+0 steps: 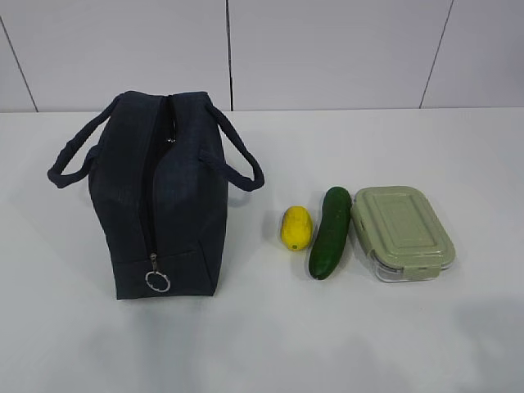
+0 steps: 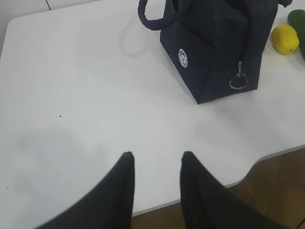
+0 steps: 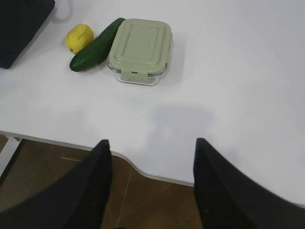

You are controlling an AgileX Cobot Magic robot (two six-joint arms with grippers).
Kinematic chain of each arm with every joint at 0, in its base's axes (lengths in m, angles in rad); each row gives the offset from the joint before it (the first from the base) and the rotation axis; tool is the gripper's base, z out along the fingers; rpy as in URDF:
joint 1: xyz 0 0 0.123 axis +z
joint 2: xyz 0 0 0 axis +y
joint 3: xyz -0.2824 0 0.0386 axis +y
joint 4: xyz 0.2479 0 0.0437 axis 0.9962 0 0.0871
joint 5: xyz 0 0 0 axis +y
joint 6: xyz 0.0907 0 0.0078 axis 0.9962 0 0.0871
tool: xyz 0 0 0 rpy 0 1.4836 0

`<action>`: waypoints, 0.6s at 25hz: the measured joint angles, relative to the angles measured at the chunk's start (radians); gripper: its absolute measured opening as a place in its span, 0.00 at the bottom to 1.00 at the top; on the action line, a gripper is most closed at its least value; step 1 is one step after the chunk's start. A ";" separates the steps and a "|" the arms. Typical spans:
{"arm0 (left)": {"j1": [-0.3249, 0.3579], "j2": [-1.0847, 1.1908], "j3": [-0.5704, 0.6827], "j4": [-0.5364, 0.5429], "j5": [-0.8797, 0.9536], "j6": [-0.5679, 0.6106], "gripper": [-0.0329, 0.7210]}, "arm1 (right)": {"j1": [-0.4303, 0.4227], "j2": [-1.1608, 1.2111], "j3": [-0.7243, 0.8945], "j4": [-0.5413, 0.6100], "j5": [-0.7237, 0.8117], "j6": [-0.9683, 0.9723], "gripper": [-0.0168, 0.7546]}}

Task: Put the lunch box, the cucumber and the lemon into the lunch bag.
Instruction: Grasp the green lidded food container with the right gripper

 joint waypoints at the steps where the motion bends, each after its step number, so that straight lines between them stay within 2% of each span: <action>1: 0.000 0.000 0.000 0.000 0.000 0.000 0.36 | 0.000 0.000 0.000 0.000 0.000 0.000 0.57; 9: 0.000 0.000 0.000 -0.002 0.000 0.000 0.36 | 0.000 0.000 -0.011 0.003 0.004 0.000 0.57; 12: 0.000 0.000 0.000 -0.002 0.000 0.000 0.36 | 0.000 0.009 -0.015 0.064 -0.001 0.002 0.57; 15: 0.000 0.000 0.000 -0.002 0.000 0.000 0.36 | 0.000 0.067 -0.016 0.175 -0.033 0.007 0.57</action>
